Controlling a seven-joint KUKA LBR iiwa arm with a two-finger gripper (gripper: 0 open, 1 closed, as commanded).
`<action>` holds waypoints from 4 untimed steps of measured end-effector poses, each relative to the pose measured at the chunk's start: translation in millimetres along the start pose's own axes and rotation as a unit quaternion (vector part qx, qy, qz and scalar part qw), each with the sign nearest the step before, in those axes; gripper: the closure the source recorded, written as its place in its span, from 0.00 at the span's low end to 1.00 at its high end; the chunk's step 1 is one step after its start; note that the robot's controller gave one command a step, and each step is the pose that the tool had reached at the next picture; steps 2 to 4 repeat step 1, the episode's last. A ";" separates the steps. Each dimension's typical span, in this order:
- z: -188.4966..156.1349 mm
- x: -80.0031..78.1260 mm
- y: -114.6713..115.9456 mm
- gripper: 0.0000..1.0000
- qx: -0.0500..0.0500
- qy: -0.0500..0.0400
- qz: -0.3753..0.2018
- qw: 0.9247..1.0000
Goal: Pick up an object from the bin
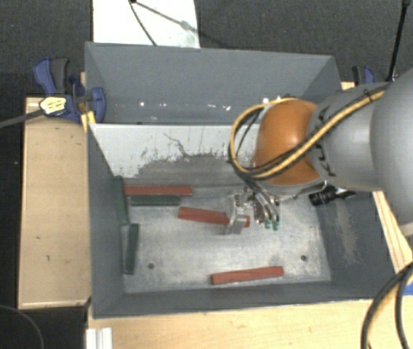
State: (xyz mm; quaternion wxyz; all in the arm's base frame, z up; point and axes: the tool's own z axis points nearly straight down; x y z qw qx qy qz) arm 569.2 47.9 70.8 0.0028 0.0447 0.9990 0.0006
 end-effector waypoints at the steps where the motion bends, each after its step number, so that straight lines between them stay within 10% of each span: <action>1: -145.5 -7.5 19.5 1.00 -0.001 -0.003 -0.006 1.000; 4: -145.5 -7.5 19.5 1.00 -0.001 -0.003 -0.006 1.000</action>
Offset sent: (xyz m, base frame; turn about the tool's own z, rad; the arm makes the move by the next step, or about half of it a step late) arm 0.0059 0.0177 0.1399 -0.0074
